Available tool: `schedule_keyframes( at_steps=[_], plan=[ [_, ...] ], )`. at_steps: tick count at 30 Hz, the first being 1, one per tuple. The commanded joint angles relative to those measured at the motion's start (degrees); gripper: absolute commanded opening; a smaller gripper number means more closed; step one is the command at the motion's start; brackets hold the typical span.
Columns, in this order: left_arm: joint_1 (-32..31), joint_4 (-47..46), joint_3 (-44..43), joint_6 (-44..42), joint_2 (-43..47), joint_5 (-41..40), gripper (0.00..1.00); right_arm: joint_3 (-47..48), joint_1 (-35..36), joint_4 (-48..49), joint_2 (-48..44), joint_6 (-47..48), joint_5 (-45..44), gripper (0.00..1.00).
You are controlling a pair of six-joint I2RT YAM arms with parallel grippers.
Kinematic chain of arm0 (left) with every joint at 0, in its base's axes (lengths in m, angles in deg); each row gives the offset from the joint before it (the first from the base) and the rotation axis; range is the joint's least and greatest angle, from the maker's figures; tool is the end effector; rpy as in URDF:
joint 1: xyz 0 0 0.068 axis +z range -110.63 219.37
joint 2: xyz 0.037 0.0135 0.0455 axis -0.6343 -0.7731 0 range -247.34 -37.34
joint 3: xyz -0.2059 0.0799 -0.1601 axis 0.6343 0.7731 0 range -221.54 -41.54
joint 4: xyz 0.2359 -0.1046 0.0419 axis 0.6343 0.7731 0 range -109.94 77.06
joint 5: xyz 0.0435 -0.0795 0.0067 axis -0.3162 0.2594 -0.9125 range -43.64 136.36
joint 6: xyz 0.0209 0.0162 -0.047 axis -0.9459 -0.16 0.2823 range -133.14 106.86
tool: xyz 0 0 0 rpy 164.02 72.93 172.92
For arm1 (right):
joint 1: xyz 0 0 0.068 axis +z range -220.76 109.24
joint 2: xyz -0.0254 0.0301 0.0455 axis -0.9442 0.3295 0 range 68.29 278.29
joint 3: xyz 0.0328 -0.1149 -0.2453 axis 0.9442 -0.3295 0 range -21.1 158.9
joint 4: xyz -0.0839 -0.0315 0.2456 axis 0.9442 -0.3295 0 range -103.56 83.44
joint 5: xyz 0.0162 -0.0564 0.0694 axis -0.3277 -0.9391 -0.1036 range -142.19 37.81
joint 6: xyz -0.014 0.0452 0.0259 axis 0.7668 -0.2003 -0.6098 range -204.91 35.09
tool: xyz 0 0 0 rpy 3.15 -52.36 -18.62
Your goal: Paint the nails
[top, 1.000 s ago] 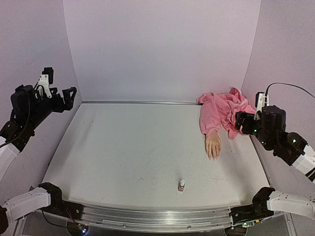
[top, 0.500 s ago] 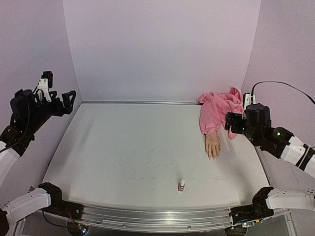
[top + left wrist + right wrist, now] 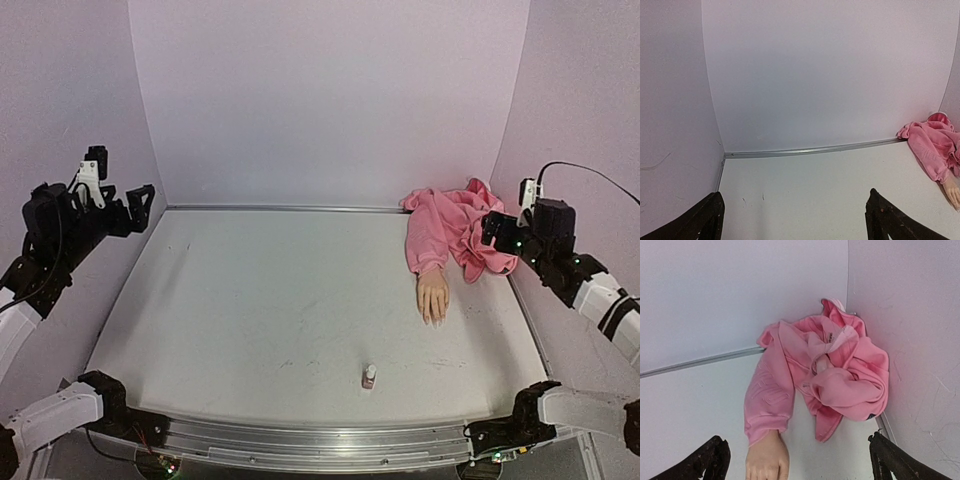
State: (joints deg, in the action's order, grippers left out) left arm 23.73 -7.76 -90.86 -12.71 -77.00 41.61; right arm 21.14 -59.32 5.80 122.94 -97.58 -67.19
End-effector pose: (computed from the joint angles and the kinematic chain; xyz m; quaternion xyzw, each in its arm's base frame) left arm 0.1526 -0.0397 0.3774 0.0672 0.7193 -0.0669 0.6882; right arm 0.2251 0.0362 0.3346 0.0997 0.7003 0.0560 0.7046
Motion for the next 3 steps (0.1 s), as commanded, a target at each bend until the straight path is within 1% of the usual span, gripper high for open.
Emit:
schedule_keyframes(
  at_steps=[1,3],
  plan=[
    [0.3,-4.0,0.6,-0.3,-0.2,-1.1,1.0,-0.2,0.1,4.8,-3.9,2.4,4.5,0.98],
    [0.3,-4.2,0.7,-0.3,-0.3,-1.1,0.99,-0.4,0.0,5.0,-4.3,2.3,4.7,0.98]
  ],
)
